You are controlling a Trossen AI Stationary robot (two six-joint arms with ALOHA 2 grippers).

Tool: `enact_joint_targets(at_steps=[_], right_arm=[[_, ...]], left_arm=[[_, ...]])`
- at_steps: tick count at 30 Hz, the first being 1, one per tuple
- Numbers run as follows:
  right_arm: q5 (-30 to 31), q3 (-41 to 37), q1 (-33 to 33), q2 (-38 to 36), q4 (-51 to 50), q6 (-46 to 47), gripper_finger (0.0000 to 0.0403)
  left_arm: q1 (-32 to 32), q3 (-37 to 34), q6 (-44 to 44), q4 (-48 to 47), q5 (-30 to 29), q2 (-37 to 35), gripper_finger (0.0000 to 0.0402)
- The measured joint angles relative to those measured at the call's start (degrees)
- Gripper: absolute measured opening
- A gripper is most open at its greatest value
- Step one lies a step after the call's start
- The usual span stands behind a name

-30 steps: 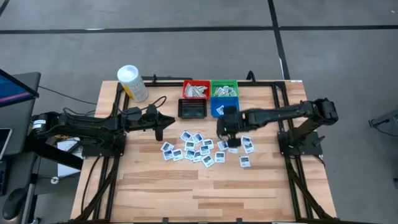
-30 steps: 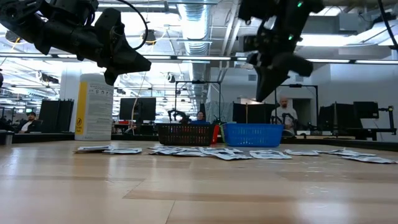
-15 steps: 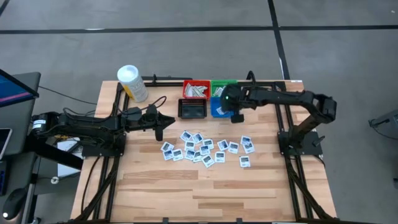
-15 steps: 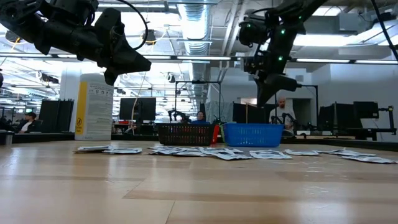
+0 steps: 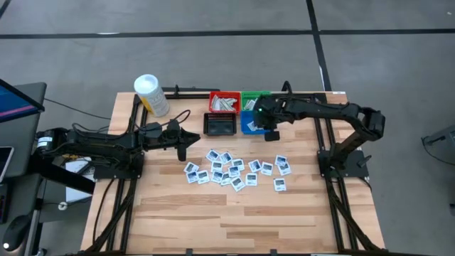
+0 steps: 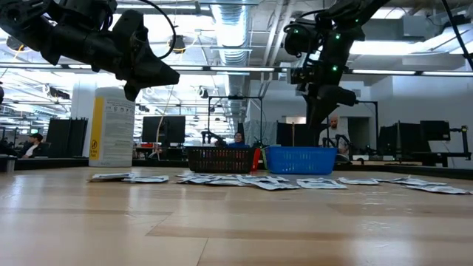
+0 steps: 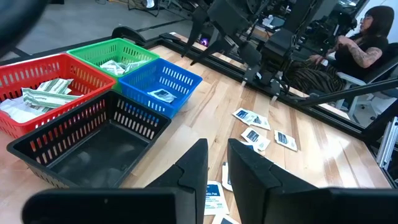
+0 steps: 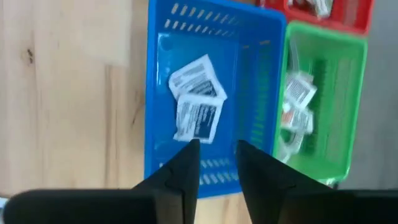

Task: Pick & Place First Aid Supplies
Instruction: Put the alcohol pad into the blue basket

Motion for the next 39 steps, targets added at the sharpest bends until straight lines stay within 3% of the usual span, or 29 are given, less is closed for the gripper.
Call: enact_joint_targets(at_steps=[4,8,15,19,24,39], right_arm=[[1.2,0.0,1.7,-1.0,-4.2,7.2,0.0101],[-4.1,-0.7,3.8,-5.0,-9.6,18.6,0.0098],[-7.1,-13.4,11.4,-17.9,-7.4,33.3,0.0085],[-8.2,-20.4,18.1,-21.5,-6.8,35.6,0.0082],[-8.1,-21.1,24.3,-20.4,-5.3,35.2,0.0082],[-5.0,-21.3,29.9,-6.6,-6.1,34.6,0.0081]], left_arm=[[0.0,0.0,3.4,0.0,0.0,0.0,0.0063],[3.1,0.0,4.5,0.0,0.5,-0.9,0.0063],[10.1,0.0,9.0,-0.6,1.7,-3.0,0.0063],[11.8,0.0,9.0,-0.7,1.8,-3.0,0.0063],[12.6,0.0,9.0,-0.7,1.5,-3.0,0.0063],[12.4,0.0,9.0,-1.4,1.7,-2.9,0.0063]])
